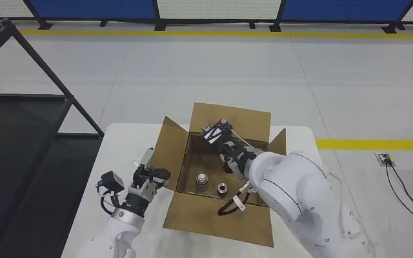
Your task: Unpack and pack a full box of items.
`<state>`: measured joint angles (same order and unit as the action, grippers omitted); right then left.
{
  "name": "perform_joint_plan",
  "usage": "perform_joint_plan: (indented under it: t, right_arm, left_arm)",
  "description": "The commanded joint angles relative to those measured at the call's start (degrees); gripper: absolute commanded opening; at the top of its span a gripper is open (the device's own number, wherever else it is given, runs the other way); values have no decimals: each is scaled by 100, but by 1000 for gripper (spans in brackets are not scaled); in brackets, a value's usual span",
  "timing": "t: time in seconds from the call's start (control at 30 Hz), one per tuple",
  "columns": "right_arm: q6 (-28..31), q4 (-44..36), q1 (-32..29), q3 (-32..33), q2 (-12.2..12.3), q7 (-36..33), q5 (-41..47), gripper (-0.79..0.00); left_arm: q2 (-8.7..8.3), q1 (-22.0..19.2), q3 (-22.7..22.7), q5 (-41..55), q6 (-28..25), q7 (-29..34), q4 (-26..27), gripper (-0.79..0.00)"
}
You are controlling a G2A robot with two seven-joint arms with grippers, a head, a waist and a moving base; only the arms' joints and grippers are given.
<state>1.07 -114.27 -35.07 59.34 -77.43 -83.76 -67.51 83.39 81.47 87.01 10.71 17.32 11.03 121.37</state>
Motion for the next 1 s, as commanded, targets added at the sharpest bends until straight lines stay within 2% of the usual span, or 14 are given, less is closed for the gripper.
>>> perform_joint_plan:
  t: [0.0, 0.17, 0.23, 0.53, 0.73, 0.97]
  right_arm:
    - [-176, -541, -204, 263, 34, -108, -23, -785]
    - [-577, -1773, -926, 1139, 130, -234, -6, -785]
    - [-732, -2037, -1227, 1527, 164, -224, -58, -785]
    - [-973, -2037, -2129, 3266, 261, 128, 633, -785]
    - [-767, -2037, -2905, 4200, 313, 372, 1415, -785]
    - [-743, -2037, -2990, 4266, 320, 342, 1459, -785]
  left_arm:
    - [-11, -93, 24, 62, 60, 74, -63, 0]
    - [-39, -286, -20, 83, 181, 211, -195, 0]
    - [-48, -339, -62, 60, 205, 239, -231, 0]
    - [-77, -360, -202, 40, 200, 196, -186, 0]
    - [-103, -268, -235, -28, 179, 172, -70, 0]
    - [-103, -268, -235, -28, 179, 172, -70, 0]
